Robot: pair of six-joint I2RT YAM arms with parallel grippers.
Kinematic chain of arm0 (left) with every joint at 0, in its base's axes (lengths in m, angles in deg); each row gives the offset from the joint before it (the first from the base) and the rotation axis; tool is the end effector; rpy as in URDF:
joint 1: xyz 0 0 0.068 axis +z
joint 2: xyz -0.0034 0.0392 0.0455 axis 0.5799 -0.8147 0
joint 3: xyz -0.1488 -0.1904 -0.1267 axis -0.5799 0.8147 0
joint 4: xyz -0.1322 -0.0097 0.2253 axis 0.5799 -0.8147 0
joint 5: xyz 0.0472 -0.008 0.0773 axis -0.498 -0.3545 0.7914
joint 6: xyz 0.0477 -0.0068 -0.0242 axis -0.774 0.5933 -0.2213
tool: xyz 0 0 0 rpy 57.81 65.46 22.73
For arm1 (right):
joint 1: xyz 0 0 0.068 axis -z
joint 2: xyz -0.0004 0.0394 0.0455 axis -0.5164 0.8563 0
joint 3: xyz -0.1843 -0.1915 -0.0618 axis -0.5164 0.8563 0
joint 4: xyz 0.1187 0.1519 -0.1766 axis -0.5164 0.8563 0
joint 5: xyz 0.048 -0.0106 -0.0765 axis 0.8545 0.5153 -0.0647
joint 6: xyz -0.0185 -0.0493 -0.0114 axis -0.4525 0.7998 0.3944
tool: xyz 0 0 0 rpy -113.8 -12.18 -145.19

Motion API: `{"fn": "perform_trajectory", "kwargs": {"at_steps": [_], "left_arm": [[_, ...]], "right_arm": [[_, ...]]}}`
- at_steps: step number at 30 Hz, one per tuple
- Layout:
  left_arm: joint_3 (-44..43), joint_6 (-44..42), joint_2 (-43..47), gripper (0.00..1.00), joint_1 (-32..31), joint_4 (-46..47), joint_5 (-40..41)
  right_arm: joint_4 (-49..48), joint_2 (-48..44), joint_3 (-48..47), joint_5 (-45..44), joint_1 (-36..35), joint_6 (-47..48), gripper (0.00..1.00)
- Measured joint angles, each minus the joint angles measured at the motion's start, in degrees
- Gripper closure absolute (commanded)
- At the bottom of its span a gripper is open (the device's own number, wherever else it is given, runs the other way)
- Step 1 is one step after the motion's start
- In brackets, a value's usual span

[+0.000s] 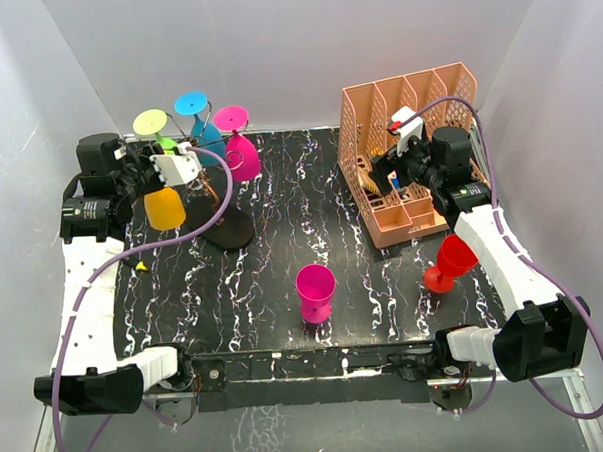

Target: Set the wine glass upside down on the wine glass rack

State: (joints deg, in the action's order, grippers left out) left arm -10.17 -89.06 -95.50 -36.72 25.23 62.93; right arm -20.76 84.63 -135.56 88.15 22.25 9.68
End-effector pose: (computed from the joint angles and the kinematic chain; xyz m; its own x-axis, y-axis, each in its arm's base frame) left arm 0.2324 -0.0089 0.4458 0.0097 0.9583 -0.2855 0.3985 0.2582 0.8801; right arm 0.2790 0.0566 0.3517 -0.1956 -0.3358 -0.9214 -0.5721 0.8022 -0.1709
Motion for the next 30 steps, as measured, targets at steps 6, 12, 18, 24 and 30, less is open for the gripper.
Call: {"fn": "perform_trajectory", "kwargs": {"at_steps": [6, 12, 18, 24, 30], "left_arm": [[-0.3, 1.4, 0.0, 0.62, 0.0, -2.3, -1.3], [-1.8, 2.5, 0.0, 0.55, -0.1, -4.2, -2.8], [-3.2, 2.9, 0.0, 0.44, -0.1, -6.3, -4.0], [-4.8, 2.7, 0.0, 0.4, -0.1, -9.7, -4.2], [-8.5, 3.7, 0.0, 0.37, -0.1, -11.9, -4.1]], "right_arm": [[0.0, 0.0, 0.0, 0.1, 0.0, 0.0, 0.08], [0.0, 0.0, 0.3, 0.3, 0.3, 0.0, 0.08], [0.2, 0.2, 0.9, 0.9, 0.3, 0.0, 0.08], [1.1, 0.2, 0.9, 1.3, 0.3, 1.0, 0.08], [6.2, 0.5, -0.9, 1.6, 0.3, 5.0, 0.08]]}}
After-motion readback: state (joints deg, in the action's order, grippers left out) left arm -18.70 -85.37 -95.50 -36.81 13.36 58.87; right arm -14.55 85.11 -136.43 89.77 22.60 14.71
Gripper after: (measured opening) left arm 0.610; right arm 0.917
